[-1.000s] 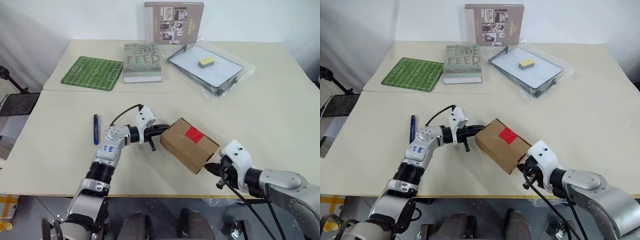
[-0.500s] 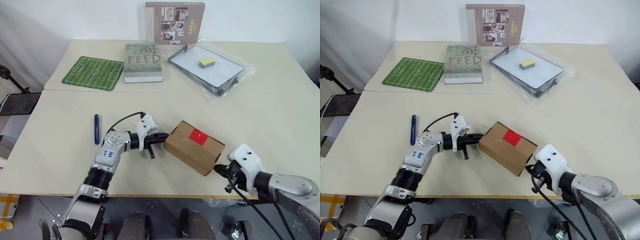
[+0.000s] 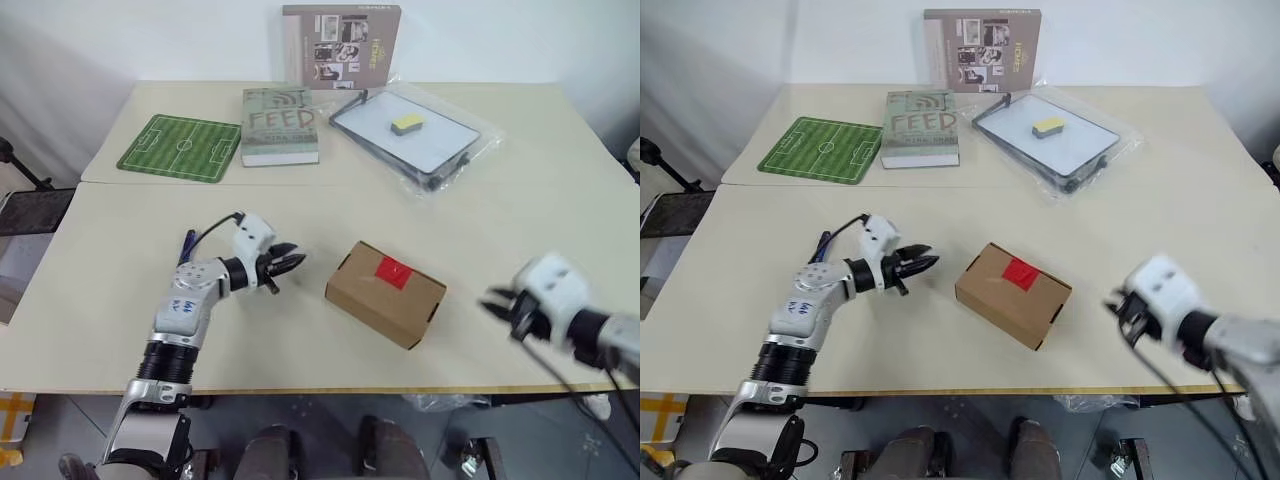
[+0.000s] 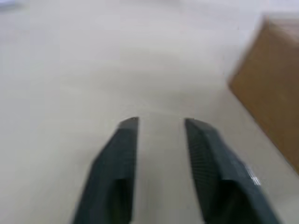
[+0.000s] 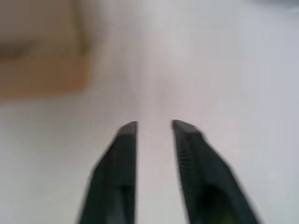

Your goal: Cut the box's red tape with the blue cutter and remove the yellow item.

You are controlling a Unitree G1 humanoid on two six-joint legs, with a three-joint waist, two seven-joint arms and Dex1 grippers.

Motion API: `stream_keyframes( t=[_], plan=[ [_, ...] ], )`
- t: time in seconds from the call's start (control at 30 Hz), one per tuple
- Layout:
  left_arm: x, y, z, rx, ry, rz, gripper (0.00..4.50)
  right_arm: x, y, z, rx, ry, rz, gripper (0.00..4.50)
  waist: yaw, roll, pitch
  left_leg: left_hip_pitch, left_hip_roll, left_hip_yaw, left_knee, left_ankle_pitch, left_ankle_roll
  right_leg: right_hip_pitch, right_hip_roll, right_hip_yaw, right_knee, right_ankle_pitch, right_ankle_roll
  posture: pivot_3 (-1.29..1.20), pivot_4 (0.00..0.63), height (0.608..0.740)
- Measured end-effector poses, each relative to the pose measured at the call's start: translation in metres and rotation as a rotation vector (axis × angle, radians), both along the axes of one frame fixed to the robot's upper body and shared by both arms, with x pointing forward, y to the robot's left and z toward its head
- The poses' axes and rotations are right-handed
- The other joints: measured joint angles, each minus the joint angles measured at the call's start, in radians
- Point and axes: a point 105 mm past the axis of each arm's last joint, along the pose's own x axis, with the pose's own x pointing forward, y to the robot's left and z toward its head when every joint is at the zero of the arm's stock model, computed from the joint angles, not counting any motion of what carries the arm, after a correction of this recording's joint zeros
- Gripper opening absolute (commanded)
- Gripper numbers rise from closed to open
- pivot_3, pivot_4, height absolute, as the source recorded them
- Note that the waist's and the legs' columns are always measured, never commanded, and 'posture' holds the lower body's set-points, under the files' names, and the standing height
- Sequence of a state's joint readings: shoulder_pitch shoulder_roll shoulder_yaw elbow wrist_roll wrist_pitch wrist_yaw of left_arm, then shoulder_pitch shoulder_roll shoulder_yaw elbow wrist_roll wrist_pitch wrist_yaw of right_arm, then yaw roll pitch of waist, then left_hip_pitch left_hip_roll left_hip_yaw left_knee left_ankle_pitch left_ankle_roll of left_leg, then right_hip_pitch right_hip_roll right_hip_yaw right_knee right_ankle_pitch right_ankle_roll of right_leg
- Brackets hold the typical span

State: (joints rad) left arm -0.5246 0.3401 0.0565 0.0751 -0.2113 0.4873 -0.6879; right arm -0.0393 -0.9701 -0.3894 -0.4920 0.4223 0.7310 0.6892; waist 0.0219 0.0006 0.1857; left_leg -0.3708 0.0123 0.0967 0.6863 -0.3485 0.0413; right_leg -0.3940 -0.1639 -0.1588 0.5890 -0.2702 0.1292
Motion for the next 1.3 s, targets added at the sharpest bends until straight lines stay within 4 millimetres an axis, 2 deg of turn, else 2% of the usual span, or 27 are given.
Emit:
stream_keyframes(
  t=[0.07, 0.13, 0.2, 0.23, 0.3, 0.4, 0.53, 0.67, 0.77, 0.97, 1.1, 1.3],
  plan=[
    [-0.004, 0.003, 0.017, -0.036, -0.032, 0.045, 3.1, 0.009, 0.003, 0.019, 0.028, -0.059, 0.032, 2.99, 0.002, 0.0, 0.0, 0.0, 0.0, -0.001, 0.0, 0.0, 0.0, 0.0, 0.0, 0.0, 0.001, 0.0, 0.0, 0.0, 0.15, 0.74],
    [-0.01, 0.017, 0.026, -0.065, -0.053, 0.161, 3.73, 0.023, 0.016, 0.035, 0.067, -0.095, 0.106, 3.71, -0.001, 0.0, 0.0, 0.0, 0.0, -0.001, 0.0, 0.0, 0.0, 0.0, 0.0, 0.0, 0.0, 0.0, 0.0, 0.0, 0.15, 0.74],
    [-0.015, 0.017, 0.034, -0.095, -0.062, 0.218, 4.37, 0.034, 0.023, 0.041, 0.085, -0.108, 0.154, 4.39, 0.001, 0.0, 0.0, 0.0, 0.0, -0.001, 0.0, 0.0, 0.0, 0.0, 0.0, 0.0, 0.0, 0.0, 0.0, 0.0, 0.15, 0.74],
    [-0.018, 0.016, 0.038, -0.095, -0.072, 0.235, 4.44, 0.039, 0.029, 0.041, 0.09, -0.108, 0.184, 4.46, 0.004, 0.0, 0.0, -0.001, 0.0, -0.001, 0.0, 0.0, -0.001, 0.0, 0.0, 0.0, 0.0, 0.0, 0.0, 0.0, 0.15, 0.74],
    [-0.023, 0.021, 0.045, -0.078, -0.099, 0.29, 4.44, 0.047, 0.041, 0.036, 0.101, -0.094, 0.241, 4.46, 0.005, 0.0, 0.0, -0.001, -0.001, -0.001, 0.001, 0.0, -0.001, 0.0, 0.0, 0.0, 0.0, 0.0, 0.0, 0.0, 0.15, 0.74],
    [-0.026, 0.05, 0.047, -0.026, -0.138, 0.471, 4.44, 0.058, 0.06, 0.033, 0.139, -0.096, 0.323, 4.46, 0.001, 0.0, 0.0, -0.001, 0.0, -0.001, 0.001, 0.0, -0.001, 0.0, 0.0, 0.0, 0.0, 0.0, 0.0, 0.0, 0.15, 0.74],
    [-0.042, 0.103, 0.028, 0.055, -0.102, 0.69, 4.44, 0.062, 0.086, 0.034, 0.199, -0.114, 0.453, 4.46, -0.009, 0.0, 0.0, 0.0, 0.001, -0.001, 0.0, 0.0, -0.001, 0.0, 0.001, 0.0, 0.001, 0.0, 0.0, 0.0, 0.15, 0.74],
    [-0.061, 0.124, 0.016, 0.027, -0.096, 0.804, 4.44, 0.059, 0.106, 0.018, 0.257, -0.07, 0.564, 4.46, 0.005, 0.0, 0.0, -0.001, 0.0, -0.002, 0.001, 0.0, -0.001, 0.0, 0.0, 0.0, 0.0, 0.0, 0.0, 0.0, 0.15, 0.74],
    [-0.07, 0.141, 0.013, -0.03, -0.09, 0.891, 4.44, 0.059, 0.107, 0.013, 0.26, -0.051, 0.583, 4.46, 0.007, 0.0, 0.0, -0.002, -0.001, -0.002, 0.003, 0.0, -0.001, 0.0, -0.001, 0.0, 0.0, 0.0, 0.0, 0.0, 0.15, 0.74],
    [-0.075, 0.143, -0.005, -0.071, -0.03, 0.874, 4.44, 0.058, 0.107, 0.009, 0.263, -0.034, 0.587, 4.46, 0.001, 0.0, 0.0, -0.001, 0.0, -0.001, 0.003, 0.0, -0.002, 0.0, 0.0, 0.0, 0.001, 0.0, 0.0, 0.0, 0.15, 0.74],
    [-0.072, 0.137, -0.038, -0.026, 0.088, 0.801, 4.44, 0.057, 0.107, 0.008, 0.263, -0.029, 0.588, 4.46, 0.0, 0.0, 0.0, -0.001, 0.0, -0.001, 0.003, -0.001, -0.002, -0.001, 0.0, 0.0, 0.001, 0.0, -0.001, 0.0, 0.15, 0.74],
    [-0.066, 0.14, -0.036, -0.027, 0.095, 0.808, 4.44, 0.055, 0.107, 0.009, 0.26, -0.028, 0.588, 4.46, 0.0, 0.0, 0.0, -0.001, 0.0, -0.001, 0.002, -0.001, -0.002, -0.001, -0.001, 0.0, 0.002, 0.0, -0.001, 0.0, 0.15, 0.74]
  ],
)
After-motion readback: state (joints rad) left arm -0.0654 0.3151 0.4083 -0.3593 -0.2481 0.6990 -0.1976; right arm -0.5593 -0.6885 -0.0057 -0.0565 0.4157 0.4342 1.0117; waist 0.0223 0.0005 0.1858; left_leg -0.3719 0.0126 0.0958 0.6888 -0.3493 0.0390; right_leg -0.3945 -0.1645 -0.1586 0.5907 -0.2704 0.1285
